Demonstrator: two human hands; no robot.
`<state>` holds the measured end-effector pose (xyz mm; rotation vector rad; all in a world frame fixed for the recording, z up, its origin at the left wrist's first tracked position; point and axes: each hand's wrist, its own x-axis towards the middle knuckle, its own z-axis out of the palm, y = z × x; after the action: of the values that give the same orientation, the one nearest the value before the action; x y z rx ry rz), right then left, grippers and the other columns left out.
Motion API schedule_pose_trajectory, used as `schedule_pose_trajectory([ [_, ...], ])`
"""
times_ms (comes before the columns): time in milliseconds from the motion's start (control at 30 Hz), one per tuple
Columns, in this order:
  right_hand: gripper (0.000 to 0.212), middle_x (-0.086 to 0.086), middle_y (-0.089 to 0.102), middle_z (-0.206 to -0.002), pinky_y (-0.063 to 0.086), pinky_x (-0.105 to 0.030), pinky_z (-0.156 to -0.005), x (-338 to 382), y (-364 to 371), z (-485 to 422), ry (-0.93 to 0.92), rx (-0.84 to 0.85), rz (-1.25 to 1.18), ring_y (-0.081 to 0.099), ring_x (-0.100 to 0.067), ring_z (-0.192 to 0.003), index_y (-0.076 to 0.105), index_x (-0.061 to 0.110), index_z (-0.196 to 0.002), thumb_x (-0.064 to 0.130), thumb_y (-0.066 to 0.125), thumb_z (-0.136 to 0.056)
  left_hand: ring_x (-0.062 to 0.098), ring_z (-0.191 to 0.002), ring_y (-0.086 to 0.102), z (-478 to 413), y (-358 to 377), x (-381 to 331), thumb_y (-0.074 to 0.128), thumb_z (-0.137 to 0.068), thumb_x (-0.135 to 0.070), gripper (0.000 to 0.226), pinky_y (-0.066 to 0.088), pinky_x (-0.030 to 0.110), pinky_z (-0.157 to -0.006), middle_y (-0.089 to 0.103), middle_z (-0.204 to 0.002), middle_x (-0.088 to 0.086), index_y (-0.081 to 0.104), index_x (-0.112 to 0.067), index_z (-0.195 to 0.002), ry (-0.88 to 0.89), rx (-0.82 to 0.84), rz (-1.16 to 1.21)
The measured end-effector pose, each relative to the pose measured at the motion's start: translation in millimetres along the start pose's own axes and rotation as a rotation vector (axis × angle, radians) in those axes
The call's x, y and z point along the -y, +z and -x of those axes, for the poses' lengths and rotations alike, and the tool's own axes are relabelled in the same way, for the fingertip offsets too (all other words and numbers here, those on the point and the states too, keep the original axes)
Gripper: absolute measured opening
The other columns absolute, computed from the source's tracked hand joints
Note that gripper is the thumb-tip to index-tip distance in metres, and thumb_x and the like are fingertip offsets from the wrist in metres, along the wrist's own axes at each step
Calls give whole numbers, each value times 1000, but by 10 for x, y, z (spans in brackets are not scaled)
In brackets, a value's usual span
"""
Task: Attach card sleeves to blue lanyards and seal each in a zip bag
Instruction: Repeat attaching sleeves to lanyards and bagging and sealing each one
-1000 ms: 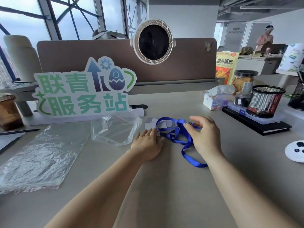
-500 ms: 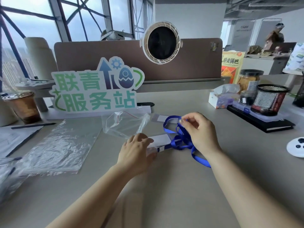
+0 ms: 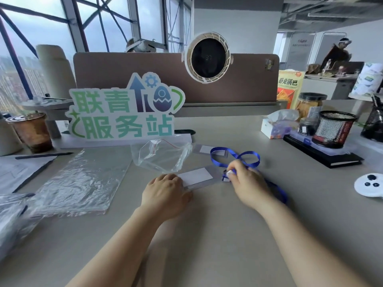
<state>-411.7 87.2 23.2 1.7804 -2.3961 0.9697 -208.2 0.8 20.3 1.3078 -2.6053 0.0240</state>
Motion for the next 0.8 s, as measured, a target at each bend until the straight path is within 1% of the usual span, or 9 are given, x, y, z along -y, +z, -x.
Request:
schedule_pose_trajectory([
  [67,14,-1,60,-85,35,-32,-70,-66,-52,-37,49,-93,-30,53,-29,-94,53,15,-104,25,45,-97,20,-120,47,-15,11,-11,45,-86,-59,43,36,30,-92,54,-121,-5,50,-22,-106,-50,10,62],
  [133,9,0,67,-85,44,-34,-72,-44,-35,-56,19,-163,-209,60,-23,-89,58,18,-99,21,52,-94,24,-112,51,-31,21,-22,48,-87,-55,39,35,30,-79,56,-111,-2,45,-18,-99,-59,31,158],
  [200,9,6,68,-88,46,-25,-73,33,5,-56,-31,-193,-336,62,-10,-85,63,21,-98,18,56,-92,25,-111,51,-52,24,-33,50,-87,-52,38,32,29,-75,56,-112,-1,43,-18,-104,-45,49,214],
  [333,26,14,62,-99,39,-2,-75,196,11,-34,-131,-159,-475,54,13,-89,63,22,-115,12,52,-94,23,-126,41,-80,25,-44,47,-87,-53,50,33,31,-96,49,-132,-1,41,-25,-127,-12,73,157],
  [500,41,-4,60,-101,46,-16,-82,205,56,-19,-116,-37,-593,62,-12,-90,49,28,-131,7,49,-95,21,-141,16,-38,39,-110,38,-86,-64,64,18,35,-112,23,-151,-2,27,-38,-143,15,112,141],
  [567,36,-2,59,-102,50,-22,-79,217,61,-15,-82,-19,-661,65,-12,-83,51,23,-123,4,53,-92,18,-145,9,-39,50,-141,39,-87,-64,73,11,34,-116,13,-157,-5,17,-32,-148,52,150,137],
  [633,26,2,61,-96,52,-24,-78,214,62,-21,-75,-47,-662,63,-11,-81,54,21,-109,4,58,-90,18,-144,14,-47,45,-161,42,-88,-60,75,10,32,-117,19,-157,-3,15,-26,-149,86,160,132],
  [733,17,10,63,-88,46,-12,-73,194,57,-32,-84,-79,-581,59,-6,-81,59,25,-92,8,61,-88,24,-139,24,-59,13,-186,50,-87,-54,76,20,32,-112,29,-150,2,17,-24,-148,55,141,187],
  [800,16,12,63,-87,44,-8,-71,182,65,-35,-79,-74,-562,58,-2,-79,61,24,-93,9,60,-89,26,-137,25,-61,-14,-212,53,-84,-55,77,24,34,-110,32,-146,3,21,-24,-147,15,156,211],
])
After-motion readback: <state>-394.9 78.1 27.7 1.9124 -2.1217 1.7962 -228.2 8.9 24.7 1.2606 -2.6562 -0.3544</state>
